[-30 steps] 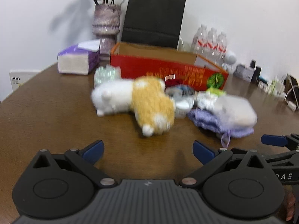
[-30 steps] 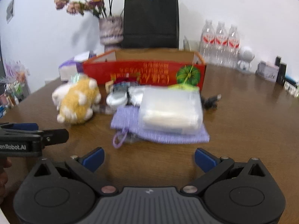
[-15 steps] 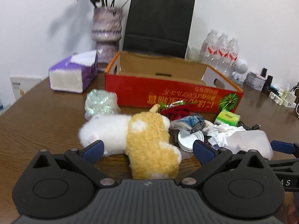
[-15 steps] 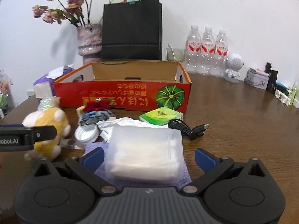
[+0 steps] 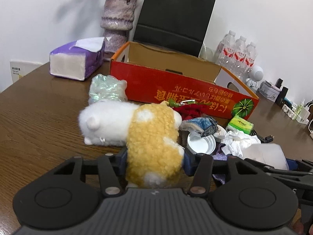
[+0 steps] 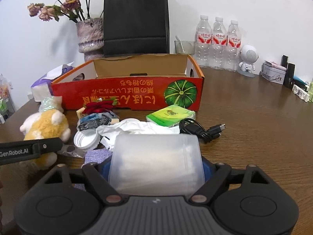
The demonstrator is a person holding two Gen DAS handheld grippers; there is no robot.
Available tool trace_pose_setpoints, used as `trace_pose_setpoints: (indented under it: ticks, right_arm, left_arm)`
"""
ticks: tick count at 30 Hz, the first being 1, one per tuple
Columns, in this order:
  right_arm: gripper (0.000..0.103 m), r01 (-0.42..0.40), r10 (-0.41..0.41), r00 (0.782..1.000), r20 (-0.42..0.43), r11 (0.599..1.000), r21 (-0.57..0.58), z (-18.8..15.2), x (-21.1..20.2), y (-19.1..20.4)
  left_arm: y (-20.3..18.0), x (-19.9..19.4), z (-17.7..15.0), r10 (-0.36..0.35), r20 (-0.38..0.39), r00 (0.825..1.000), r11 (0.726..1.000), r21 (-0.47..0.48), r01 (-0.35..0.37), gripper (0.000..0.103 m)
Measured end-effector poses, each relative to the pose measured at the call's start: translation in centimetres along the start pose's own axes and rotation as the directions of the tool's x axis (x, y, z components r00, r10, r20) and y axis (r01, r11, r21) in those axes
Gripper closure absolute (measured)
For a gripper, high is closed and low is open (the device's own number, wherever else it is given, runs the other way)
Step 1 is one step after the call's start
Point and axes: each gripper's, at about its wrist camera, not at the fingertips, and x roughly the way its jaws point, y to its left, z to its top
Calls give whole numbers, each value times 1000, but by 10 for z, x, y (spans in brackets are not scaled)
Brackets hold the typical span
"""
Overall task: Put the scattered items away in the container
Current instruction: 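Close the left gripper on the plush toy while the right gripper grasps the clear plastic container, then carry the plush toy and clear container into the cardboard box and release both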
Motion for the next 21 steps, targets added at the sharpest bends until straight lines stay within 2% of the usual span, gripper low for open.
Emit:
trace_pose_setpoints:
  ticks: [6, 11, 16, 21]
  right_arm:
    - [22, 4, -4, 999, 53, 1000, -1, -1, -14, -3]
    - [22, -1, 0, 996, 90, 1000, 14, 3, -23, -6]
    - [22, -6, 4, 991, 136, 1000, 15, 16, -30, -9]
    - [22, -10, 12, 984, 178, 1000, -10, 44, -28, -10]
  left_arm:
    - [0, -15, 0, 2, 59, 998, 1000, 23, -3, 50]
    - [-6, -32, 5, 1, 146, 989, 997, 73, -12, 50]
    - [-11, -41, 20, -33, 183, 983, 995, 95, 15, 50]
    - [-21, -36, 49, -71, 193, 979, 989, 144, 43, 50]
